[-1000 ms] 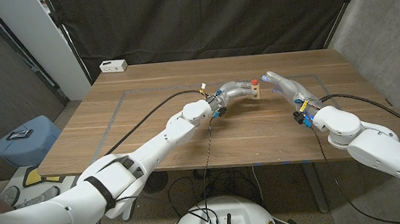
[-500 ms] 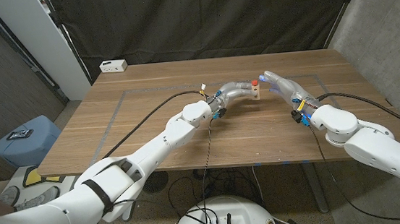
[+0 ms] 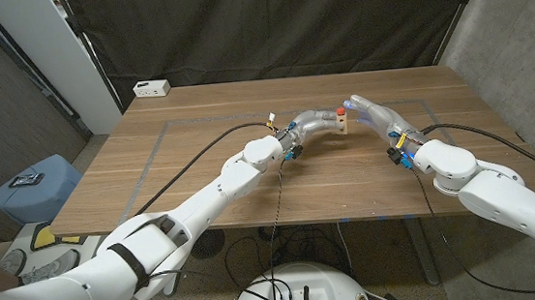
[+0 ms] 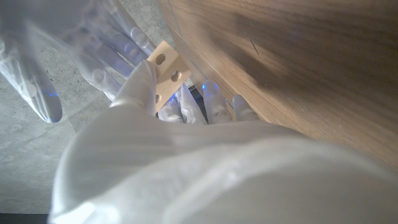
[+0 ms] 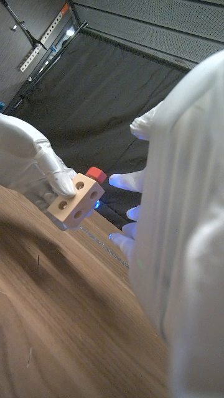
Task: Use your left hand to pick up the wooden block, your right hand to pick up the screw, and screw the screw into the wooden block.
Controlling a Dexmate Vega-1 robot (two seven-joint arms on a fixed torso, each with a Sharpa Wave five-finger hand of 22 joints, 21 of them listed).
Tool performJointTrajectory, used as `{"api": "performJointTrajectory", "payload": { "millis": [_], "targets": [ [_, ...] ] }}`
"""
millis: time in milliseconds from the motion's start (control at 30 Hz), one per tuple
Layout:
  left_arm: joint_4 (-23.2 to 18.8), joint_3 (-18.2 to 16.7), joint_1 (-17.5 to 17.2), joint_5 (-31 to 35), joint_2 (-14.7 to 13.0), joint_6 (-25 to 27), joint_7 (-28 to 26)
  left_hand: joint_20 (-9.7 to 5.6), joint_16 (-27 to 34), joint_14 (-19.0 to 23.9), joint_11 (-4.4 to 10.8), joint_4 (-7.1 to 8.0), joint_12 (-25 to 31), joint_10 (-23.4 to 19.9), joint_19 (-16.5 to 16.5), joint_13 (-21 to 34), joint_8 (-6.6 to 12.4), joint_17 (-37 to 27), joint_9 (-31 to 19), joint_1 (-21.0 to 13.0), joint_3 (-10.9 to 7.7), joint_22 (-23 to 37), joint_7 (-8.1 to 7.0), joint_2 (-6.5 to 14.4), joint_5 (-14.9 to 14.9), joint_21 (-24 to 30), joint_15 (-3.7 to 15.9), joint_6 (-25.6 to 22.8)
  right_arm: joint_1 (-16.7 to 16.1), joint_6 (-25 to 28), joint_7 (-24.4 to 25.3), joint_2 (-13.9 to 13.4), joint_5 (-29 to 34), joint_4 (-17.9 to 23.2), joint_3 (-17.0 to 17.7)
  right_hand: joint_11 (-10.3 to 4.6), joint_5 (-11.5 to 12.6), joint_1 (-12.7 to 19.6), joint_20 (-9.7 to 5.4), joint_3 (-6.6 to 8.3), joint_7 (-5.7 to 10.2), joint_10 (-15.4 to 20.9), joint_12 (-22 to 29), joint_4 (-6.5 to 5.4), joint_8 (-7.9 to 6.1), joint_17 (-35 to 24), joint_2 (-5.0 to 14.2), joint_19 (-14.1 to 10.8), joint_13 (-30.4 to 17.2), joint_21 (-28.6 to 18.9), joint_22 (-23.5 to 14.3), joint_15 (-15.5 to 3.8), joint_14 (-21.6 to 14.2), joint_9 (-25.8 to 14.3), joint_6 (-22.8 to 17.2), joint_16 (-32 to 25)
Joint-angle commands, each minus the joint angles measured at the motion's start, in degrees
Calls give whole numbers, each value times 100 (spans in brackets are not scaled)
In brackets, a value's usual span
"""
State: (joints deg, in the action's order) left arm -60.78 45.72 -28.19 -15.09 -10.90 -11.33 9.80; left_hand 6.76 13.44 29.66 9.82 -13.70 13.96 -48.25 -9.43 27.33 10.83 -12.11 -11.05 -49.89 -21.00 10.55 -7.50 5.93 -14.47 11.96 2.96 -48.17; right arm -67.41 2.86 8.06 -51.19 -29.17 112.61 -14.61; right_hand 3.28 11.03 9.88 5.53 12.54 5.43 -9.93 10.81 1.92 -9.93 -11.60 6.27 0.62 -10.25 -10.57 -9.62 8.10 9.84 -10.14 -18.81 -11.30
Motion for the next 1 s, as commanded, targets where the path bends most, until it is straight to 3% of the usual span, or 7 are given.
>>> {"api": "performJointTrajectory", "payload": {
  "millis": [33, 1000],
  "targets": [
    [2, 5, -6, 6, 15, 4, -41, -3, 43, 61, 19, 448, 72, -55, -31, 130, 54, -23, -10, 47, -493, 6, 148, 145, -47, 18, 125, -220, 104, 13, -174, -61, -41, -43, -89, 46, 28, -32, 6, 14, -23, -152, -2, -44, -44, -31, -1, 38, -19, -20, -11, 20, 418, -6, -41, -32],
    [521, 27, 226, -28, 244, -120, 95, -8, 42, 67, 16, 449, 69, -45, -35, 128, 52, -22, -10, 47, -494, 6, 148, 145, -48, 17, 120, -217, 108, 149, -174, -164, -155, -3, -72, 43, 39, -45, 3, 27, -18, -150, 6, -44, -61, -27, 6, 40, -20, -22, -11, 16, 413, -6, -73, -34]
  ]
}}
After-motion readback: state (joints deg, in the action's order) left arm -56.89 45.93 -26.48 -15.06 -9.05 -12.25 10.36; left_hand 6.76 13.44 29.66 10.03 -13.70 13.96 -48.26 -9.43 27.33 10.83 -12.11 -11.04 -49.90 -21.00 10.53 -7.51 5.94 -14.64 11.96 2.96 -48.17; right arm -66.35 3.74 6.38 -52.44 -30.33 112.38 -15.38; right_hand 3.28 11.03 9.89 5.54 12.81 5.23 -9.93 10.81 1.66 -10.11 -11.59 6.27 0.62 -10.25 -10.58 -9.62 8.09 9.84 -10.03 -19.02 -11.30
